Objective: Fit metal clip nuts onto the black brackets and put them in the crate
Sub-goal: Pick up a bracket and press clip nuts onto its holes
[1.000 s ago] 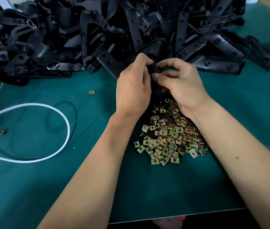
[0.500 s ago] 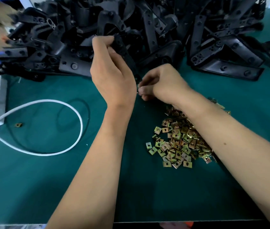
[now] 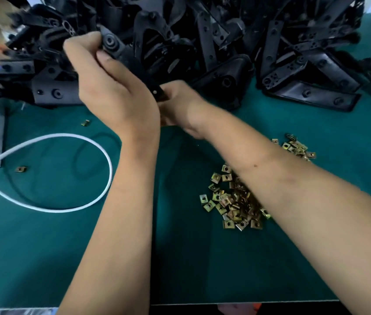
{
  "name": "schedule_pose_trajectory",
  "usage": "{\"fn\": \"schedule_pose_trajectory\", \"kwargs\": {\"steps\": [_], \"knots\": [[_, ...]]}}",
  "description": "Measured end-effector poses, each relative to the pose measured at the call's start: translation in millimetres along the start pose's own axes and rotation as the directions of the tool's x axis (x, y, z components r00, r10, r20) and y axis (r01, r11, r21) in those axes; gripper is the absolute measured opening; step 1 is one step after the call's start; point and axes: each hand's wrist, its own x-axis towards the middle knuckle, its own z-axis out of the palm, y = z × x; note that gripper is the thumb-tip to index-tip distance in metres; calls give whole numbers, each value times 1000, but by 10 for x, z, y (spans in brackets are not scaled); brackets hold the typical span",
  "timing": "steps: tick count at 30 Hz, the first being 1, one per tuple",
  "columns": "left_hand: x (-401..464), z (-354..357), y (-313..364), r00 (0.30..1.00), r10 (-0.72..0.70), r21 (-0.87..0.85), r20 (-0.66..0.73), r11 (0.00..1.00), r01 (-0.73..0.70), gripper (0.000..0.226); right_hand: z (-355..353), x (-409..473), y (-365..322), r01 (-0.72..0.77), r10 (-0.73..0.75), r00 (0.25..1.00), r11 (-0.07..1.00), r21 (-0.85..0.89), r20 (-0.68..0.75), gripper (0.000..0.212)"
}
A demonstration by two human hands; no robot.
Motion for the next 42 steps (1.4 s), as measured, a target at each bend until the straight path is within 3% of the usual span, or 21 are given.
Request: {"fn": "schedule_pose_trajectory", "kwargs": {"steps": [3,6,8,9,13,25,29,38,42], "knots": [[-143,68,58,988,-53,37,148,998,48,22,-519,-122,-38,-4,16,999,965,-262,43,20],[-354,133,110,926,-127,82,354,991,104,24,-981,-357,-38,22,84,987,763,-646,134,4],[-484,158,120,879,-135,94,456,990,103,23,-1144,-520,-25,5,201,965,631,-776,170,15],[-534,168,124,859,-131,92,495,991,98,22,-1184,-591,-18,1,239,952,621,-784,190,18],[-634,207,115,795,-147,103,589,989,107,21,-1203,-782,45,47,204,950,656,-753,236,20],[-676,234,68,761,-158,110,629,987,114,23,-1011,-943,186,80,-32,996,709,-701,82,15],[-677,232,60,753,-176,114,634,984,134,23,-982,-869,257,59,-143,987,738,-672,-70,17],[-694,218,49,690,-151,86,708,988,128,21,-963,-843,372,7,-218,908,863,-506,-358,8],[-705,208,56,668,-118,49,734,991,122,21,-982,-841,368,59,-165,872,970,-237,-460,6]]}}
